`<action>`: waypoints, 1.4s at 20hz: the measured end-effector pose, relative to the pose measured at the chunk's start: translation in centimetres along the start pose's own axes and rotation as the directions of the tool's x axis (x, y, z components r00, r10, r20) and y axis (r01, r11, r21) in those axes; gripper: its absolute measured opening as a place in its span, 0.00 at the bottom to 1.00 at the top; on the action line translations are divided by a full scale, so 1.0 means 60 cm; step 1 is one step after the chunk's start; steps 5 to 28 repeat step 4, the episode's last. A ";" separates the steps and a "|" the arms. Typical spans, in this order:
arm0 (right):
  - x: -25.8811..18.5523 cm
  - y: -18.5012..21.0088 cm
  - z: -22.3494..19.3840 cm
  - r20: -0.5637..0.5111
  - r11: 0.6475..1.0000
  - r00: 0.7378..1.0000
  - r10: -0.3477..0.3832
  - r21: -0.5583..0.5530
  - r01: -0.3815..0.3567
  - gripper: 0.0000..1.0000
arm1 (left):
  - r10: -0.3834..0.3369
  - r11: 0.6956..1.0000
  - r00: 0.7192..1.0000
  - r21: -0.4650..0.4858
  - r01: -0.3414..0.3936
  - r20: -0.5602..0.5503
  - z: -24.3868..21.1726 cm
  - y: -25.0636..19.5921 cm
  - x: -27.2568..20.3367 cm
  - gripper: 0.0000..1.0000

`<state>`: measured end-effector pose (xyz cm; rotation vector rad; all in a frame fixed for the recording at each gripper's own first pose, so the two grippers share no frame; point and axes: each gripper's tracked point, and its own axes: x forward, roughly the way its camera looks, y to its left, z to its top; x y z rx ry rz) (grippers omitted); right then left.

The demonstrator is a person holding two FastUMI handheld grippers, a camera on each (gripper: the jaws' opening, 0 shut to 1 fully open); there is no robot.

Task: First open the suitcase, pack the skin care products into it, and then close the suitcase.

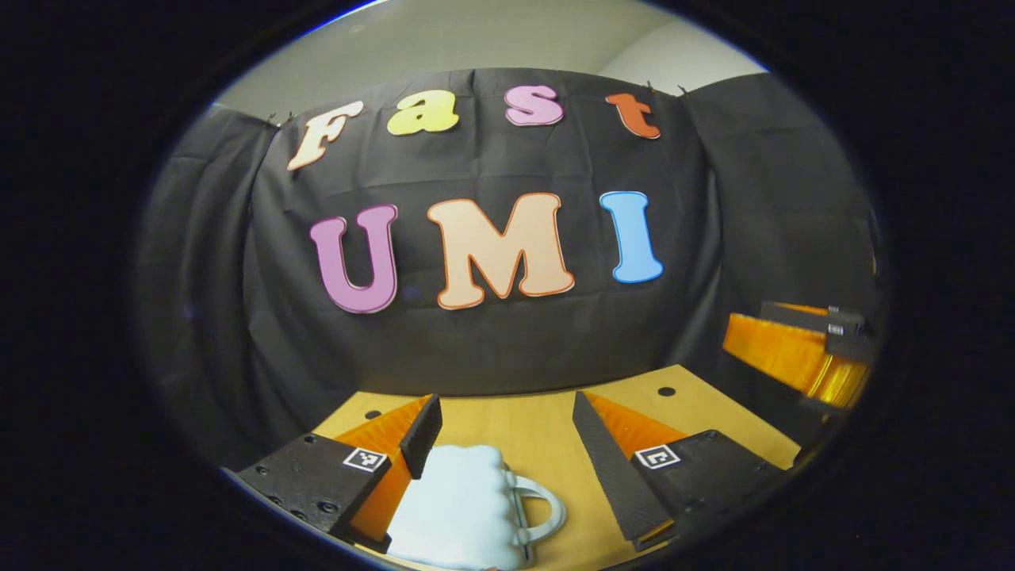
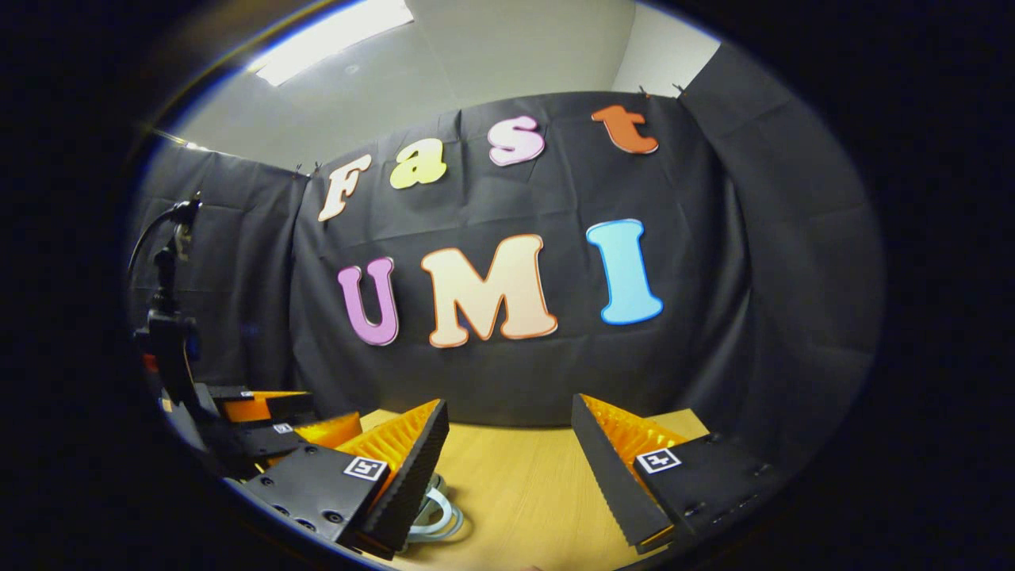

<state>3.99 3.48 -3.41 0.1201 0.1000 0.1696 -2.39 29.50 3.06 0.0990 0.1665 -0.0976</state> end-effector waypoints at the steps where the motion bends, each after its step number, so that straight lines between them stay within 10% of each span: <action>1: 0.000 0.004 0.017 0.026 1.000 1.000 -0.009 -0.004 0.009 0.94 | -0.007 1.000 1.000 -0.009 0.007 0.015 0.003 -0.003 -0.004 0.97; 28: -0.010 0.022 0.049 0.095 1.000 0.995 -0.014 -0.005 0.014 0.98 | -0.029 0.999 0.999 -0.036 0.030 0.016 0.003 0.011 -0.011 0.96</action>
